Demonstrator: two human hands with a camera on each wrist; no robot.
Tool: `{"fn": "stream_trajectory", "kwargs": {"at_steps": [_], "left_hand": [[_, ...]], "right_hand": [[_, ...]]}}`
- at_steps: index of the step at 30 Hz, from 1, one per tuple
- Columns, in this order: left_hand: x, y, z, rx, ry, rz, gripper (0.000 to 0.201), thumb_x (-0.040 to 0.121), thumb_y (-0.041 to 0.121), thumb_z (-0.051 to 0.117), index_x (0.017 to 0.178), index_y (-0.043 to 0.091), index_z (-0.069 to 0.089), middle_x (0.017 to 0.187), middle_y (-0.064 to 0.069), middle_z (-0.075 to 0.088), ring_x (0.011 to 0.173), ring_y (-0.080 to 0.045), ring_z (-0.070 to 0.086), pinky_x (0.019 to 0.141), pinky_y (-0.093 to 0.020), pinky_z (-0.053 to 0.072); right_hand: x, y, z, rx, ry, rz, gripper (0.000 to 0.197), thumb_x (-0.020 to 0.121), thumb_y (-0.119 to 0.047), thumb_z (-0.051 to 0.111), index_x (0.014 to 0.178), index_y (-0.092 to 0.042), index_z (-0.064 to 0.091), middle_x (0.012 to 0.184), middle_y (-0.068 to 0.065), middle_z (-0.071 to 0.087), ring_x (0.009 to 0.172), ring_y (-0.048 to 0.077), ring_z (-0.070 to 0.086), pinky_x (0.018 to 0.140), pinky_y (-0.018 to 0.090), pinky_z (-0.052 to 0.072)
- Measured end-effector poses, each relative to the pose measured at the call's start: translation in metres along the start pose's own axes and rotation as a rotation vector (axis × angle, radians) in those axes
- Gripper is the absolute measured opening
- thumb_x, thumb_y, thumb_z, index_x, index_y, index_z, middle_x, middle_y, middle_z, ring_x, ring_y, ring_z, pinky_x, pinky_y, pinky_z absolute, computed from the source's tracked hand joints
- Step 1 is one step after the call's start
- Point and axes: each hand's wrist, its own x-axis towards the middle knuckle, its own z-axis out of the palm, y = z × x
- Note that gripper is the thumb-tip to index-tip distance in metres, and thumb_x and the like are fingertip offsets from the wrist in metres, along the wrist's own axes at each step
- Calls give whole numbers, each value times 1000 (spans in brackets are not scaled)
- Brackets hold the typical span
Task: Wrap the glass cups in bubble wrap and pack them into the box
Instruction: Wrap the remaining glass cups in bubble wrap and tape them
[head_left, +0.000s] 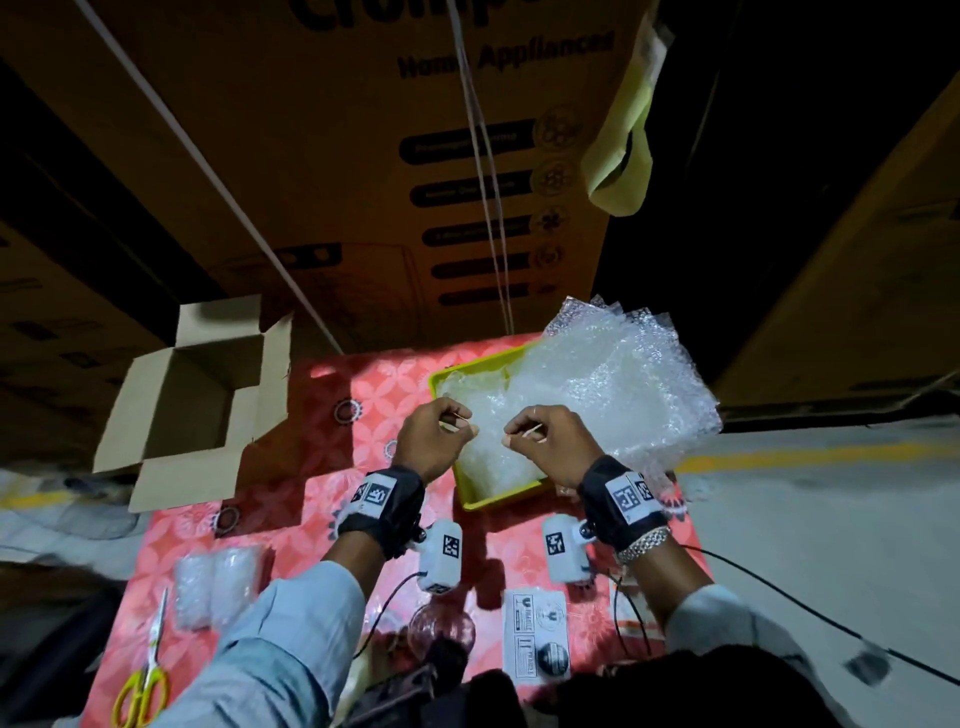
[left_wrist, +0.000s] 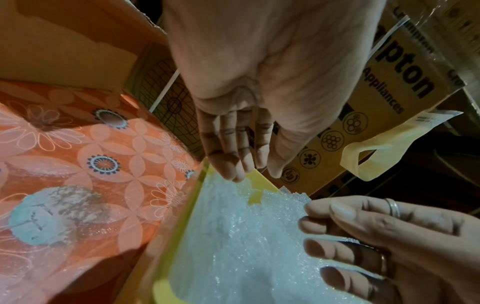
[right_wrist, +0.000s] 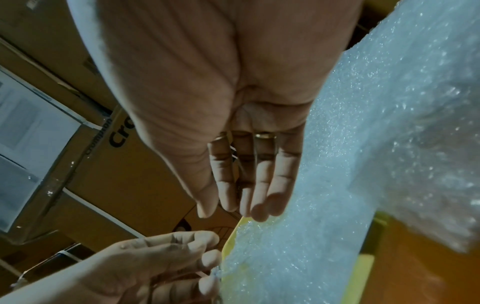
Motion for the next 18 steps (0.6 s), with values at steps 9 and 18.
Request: {"fn": "stream_trajectory", "kwargs": {"at_steps": [9,18], "left_hand": [[-14,-13,15,307,-24,-19,45,84,18,85,125,21,68,118,1,61,89,-14,67,79,-27,49],[-13,-19,22,497,-26,110,25,87,7,78,111,15,73,110,-4,66,103,-24,64,78,-21,36]], "right_hand": [[17,18,20,-178,-42,114,31,84,-22,82,113,-20,69,109,-3,69,94,13,65,83,33,57],[30,26,44,-335,-104,143,32,82,-14,84,110,-14,68,108,3,68,97,21,67,85,32,56]]}}
